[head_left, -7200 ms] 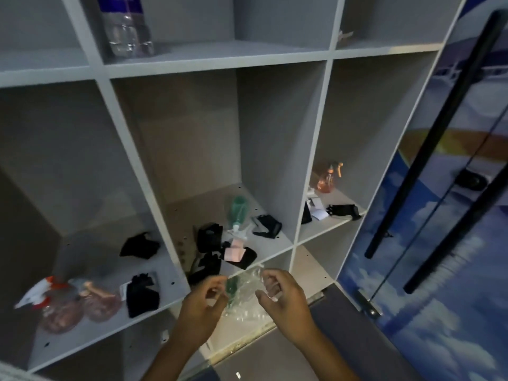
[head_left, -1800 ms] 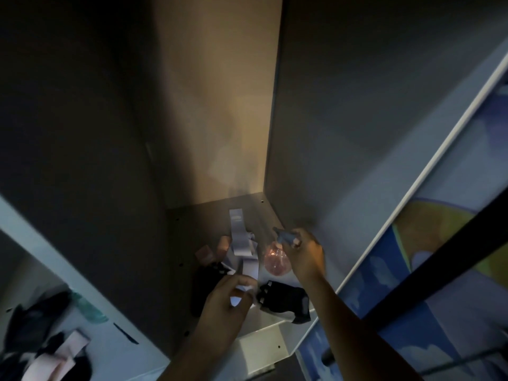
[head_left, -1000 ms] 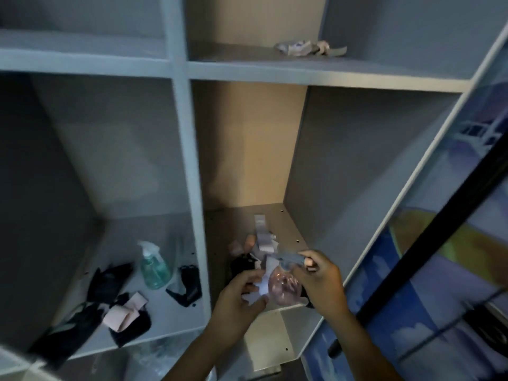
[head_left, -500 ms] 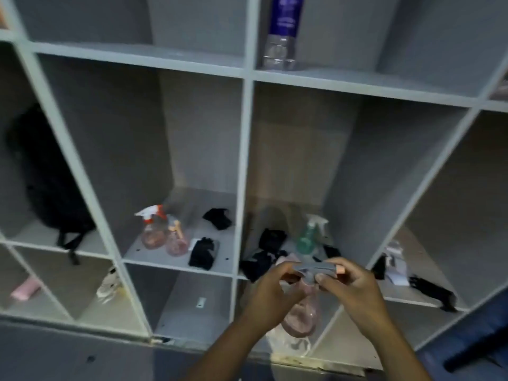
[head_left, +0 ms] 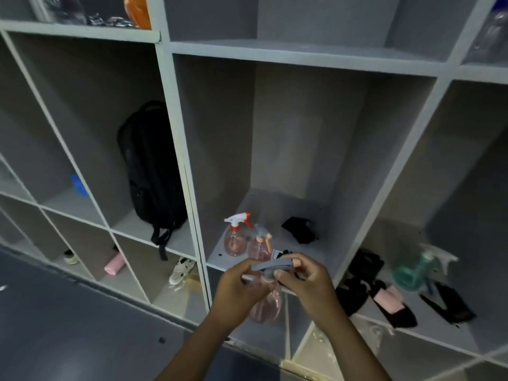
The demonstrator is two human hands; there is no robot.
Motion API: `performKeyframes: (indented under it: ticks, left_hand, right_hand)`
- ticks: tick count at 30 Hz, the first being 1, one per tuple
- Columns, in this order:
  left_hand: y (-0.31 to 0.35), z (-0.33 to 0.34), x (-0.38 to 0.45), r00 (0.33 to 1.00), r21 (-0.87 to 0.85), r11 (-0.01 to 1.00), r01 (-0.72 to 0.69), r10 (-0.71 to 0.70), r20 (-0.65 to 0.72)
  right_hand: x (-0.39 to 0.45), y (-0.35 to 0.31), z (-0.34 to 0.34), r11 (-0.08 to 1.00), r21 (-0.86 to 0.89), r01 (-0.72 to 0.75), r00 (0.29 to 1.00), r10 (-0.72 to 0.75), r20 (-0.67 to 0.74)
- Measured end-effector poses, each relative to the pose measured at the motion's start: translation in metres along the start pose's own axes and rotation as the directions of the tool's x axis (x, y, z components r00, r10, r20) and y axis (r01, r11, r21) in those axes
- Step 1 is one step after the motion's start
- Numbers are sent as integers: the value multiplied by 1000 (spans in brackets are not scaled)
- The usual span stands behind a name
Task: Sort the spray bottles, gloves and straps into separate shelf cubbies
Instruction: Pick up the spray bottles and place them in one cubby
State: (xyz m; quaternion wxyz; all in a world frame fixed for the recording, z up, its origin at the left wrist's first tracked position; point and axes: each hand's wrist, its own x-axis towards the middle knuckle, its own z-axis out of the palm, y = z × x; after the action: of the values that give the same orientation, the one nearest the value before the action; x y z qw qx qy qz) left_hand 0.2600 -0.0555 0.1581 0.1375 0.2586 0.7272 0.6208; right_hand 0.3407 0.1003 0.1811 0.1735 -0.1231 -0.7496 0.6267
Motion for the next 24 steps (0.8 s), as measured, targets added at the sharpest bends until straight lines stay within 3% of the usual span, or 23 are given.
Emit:
performKeyframes:
  ticks: [5,9,14,18,20,24]
  left_hand:
    - [-26,-16,38,995,4,999,41,-40,-93]
    - [-46,-34,77,986,59,996,69,-59,-158]
    - [-80,-55,123,988,101,992,74,-59,-145]
    - [-107,-64,145,995,108,992,57,-48,-87]
    - [-120,-63,153,998,110,993,33,-28,-50]
    - [-142,-59,163,999,155,987,-43,47,-21]
  right_hand:
    - [44,24,26,994,17,-107,993,107,-44]
    - [77,44,36,988,-10,-156,976,153,-155]
    - [105,85,50,976,-55,-210,918,178,-356]
    - [126,115,61,941,-231,-247,880,118,-460]
    - [145,120,64,890,-373,-263,884,67,-463]
    - [183,126,62,835,-459,-304,924,142,-354]
